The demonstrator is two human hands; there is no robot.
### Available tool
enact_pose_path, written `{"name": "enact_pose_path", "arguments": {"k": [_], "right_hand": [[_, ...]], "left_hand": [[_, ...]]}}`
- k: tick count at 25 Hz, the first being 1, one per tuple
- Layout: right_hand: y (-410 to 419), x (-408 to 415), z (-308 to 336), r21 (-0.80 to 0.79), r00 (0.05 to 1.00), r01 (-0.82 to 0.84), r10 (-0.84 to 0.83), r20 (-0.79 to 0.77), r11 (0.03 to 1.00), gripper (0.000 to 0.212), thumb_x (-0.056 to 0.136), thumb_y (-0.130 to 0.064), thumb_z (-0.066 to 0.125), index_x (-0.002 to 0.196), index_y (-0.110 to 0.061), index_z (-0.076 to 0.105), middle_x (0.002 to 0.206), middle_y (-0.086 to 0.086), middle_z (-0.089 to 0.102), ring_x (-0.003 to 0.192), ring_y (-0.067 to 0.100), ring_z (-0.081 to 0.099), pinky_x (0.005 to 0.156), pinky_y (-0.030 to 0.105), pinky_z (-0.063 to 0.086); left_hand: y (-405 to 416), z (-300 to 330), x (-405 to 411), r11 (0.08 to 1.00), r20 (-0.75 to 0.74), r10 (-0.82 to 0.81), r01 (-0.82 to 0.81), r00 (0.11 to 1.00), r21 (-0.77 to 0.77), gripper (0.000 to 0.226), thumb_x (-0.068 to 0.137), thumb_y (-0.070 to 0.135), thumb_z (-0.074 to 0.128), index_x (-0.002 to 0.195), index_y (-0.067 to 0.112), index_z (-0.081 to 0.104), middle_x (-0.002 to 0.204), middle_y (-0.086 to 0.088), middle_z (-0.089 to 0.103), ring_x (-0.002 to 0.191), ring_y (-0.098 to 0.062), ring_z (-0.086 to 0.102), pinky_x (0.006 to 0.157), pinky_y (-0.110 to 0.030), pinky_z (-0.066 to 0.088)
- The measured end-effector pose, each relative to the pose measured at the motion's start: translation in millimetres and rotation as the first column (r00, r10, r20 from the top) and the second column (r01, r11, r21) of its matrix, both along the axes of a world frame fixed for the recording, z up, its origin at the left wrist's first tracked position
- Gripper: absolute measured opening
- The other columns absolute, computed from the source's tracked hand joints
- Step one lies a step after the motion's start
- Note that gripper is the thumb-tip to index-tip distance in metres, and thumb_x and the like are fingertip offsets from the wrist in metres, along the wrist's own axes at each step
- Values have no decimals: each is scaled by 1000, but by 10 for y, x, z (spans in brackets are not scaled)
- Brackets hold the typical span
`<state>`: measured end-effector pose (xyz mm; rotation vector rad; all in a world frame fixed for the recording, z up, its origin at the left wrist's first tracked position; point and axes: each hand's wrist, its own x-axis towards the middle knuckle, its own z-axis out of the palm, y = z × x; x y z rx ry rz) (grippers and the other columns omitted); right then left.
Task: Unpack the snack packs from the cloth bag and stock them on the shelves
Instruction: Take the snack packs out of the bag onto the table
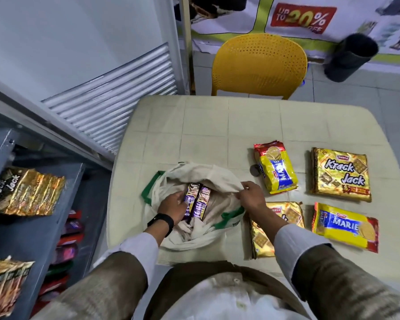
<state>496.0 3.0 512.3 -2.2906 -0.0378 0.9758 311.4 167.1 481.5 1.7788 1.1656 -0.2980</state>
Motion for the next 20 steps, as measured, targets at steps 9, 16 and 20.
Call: {"name": "enact_pose_path", "arguments": {"k": [9,16,20], "right_hand": [[76,-297,26,-67,947,-243,252,200,968,73,79,-24,69,146,-16,41,136,16,53,125,37,51,100,40,46],[333,-593,-24,-265,170,-891,812,559,369,36,80,-17,49,107,-14,73,106,7,68,98,30,61,82,40,54],[441,-488,-263,-419,-95,-902,897,432,107,52,80,-17,34,120,-15,67,120,8,64,112,32,57,98,48,47]], "left_hand": [[-68,-204,137,916,-356,-177,286,917,281,43,86,54,58,121,28,62,124,-2,67,117,-32,55,95,-41,47],[-92,-200,-400,762,-287,-283,397,915,512,49,98,37,49,145,20,47,149,-13,47,138,-34,39,112,-44,39],[-156,-391,-795,687,-306,-240,384,921,617,71,98,45,37,160,18,15,169,-17,5,157,-34,1,125,-54,4]]}}
